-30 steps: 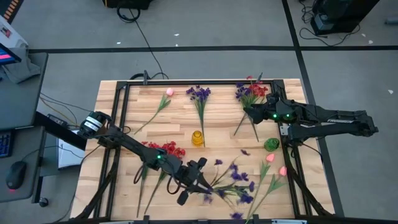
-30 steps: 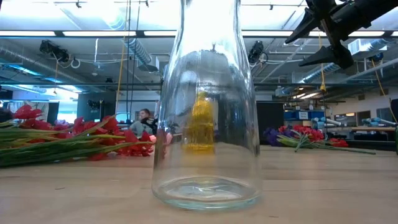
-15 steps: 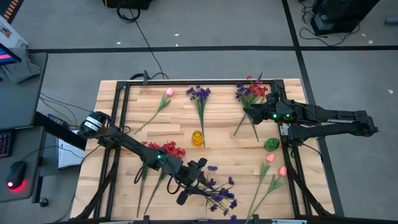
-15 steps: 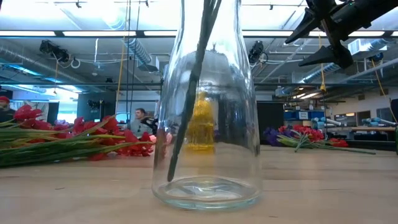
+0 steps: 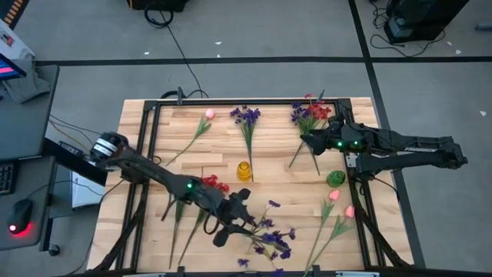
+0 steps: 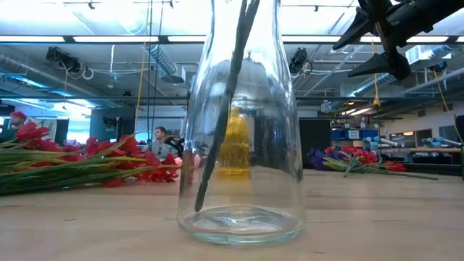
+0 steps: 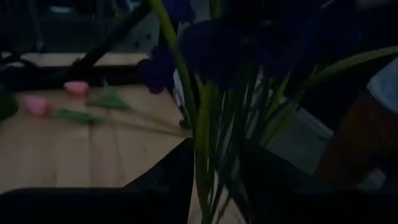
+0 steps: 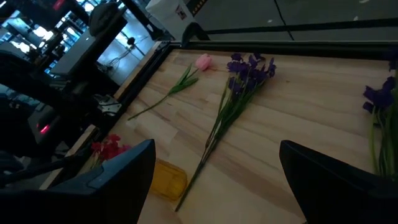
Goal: Sort flowers into vase by color
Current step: Put the left purple flower into the transparent vase, then put the top pink tulip into the green vase
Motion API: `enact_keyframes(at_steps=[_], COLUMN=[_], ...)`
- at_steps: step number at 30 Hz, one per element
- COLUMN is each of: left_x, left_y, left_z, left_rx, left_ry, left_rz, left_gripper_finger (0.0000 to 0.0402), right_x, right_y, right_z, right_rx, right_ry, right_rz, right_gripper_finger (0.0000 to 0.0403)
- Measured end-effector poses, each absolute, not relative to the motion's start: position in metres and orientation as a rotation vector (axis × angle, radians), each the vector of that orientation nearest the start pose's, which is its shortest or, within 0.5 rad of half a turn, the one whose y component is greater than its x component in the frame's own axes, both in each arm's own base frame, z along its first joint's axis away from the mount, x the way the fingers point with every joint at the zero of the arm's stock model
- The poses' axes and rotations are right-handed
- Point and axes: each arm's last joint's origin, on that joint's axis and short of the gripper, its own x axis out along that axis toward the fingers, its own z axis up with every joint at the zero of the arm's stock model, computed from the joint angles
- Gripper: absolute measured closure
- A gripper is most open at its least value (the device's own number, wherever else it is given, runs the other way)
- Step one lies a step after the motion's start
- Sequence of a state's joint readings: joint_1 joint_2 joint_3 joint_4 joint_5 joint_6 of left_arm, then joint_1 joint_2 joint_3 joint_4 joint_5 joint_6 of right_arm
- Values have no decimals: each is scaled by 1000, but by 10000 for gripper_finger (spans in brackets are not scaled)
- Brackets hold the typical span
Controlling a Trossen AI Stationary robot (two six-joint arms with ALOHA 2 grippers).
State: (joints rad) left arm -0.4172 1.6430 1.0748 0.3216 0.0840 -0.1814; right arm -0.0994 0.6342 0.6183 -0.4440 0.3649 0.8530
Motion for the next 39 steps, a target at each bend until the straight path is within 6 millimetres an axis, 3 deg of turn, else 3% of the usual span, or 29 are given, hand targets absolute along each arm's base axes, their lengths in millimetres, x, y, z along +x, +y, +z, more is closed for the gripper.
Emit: enact_keyframes(at_steps=[8, 13, 20, 24, 31, 39], left_x=[320, 290, 241, 223, 215, 217], left_y=[-131, -105, -57, -34, -13, 0], left_z=[291, 313, 338, 340, 334, 335], left_rx=[-136, -125, -212, -475, -889, -938], left_ry=[306, 411, 458, 392, 275, 255], left_rz=[-428, -307, 174, 530, 801, 817], left_gripper_finger=[268, 249, 173, 127, 73, 67], right_x=[137, 137, 137, 139, 142, 147], right_y=[-24, -24, -23, -23, -23, -24], right_z=[274, 274, 275, 278, 285, 308], right_rx=[747, 744, 753, 763, 776, 796], right_ry=[239, 241, 245, 216, 131, -88], right_rz=[-618, -616, -589, -562, -533, -423], right_gripper_finger=[51, 51, 51, 51, 51, 51])
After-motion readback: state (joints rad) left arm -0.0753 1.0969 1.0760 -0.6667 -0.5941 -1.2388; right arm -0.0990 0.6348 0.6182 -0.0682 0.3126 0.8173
